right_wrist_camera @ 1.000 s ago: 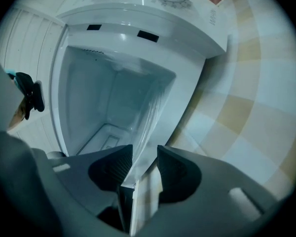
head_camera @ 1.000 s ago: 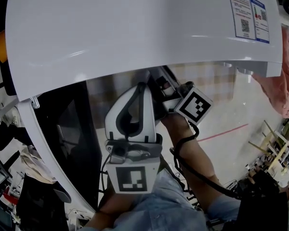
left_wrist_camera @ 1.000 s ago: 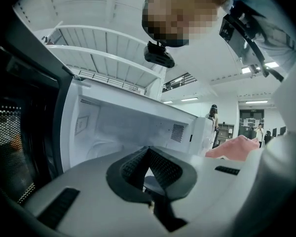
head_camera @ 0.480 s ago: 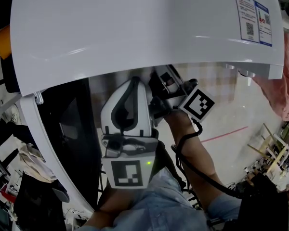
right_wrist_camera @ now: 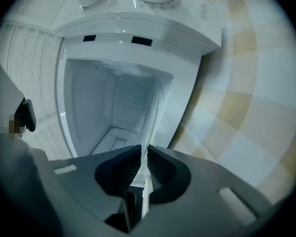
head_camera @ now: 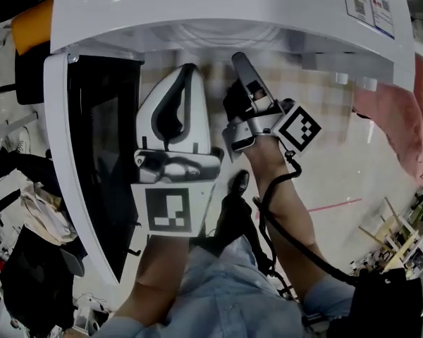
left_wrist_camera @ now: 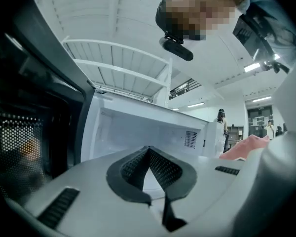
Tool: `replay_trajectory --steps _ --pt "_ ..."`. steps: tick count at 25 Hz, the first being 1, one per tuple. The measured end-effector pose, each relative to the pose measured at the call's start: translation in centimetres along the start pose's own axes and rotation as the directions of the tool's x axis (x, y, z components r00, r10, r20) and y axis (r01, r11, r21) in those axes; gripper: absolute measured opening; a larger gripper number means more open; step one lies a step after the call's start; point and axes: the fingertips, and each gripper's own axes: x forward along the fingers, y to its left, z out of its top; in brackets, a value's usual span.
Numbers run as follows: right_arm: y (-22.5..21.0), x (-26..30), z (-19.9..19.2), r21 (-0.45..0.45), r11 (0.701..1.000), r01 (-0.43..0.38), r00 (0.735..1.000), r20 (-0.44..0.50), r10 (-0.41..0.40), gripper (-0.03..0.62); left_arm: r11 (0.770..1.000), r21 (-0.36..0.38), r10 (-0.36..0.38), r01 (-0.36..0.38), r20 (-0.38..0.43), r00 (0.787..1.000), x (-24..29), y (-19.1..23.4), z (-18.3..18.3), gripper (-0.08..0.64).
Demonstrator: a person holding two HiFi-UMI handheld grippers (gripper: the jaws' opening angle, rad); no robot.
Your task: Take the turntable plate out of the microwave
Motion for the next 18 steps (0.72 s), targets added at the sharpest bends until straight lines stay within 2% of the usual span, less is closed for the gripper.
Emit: replay_trajectory --steps 5,13,18 --pt "0.0 -1.4 -0.1 0.024 0.999 -0.041 0.999 0.001 0.041 0.04 0.999 0.037 0.015 -0.015 0.019 1.0 0.5 0.8 -0.7 0.006" --pt "-0.5 -3.2 -0.8 0.058 0.997 -0.058 0.998 -0.001 0.058 0.035 0.994 0.108 0.01 -0.015 0.047 0.999 1.2 0.5 -0.7 0.006" --pt "-0.4 -3.1 -0.8 0.047 0.997 -0.068 0.998 -0.001 0.068 0.044 0.995 0.104 0.003 -0.011 0.075 0.997 2.3 0.8 0.1 0.006"
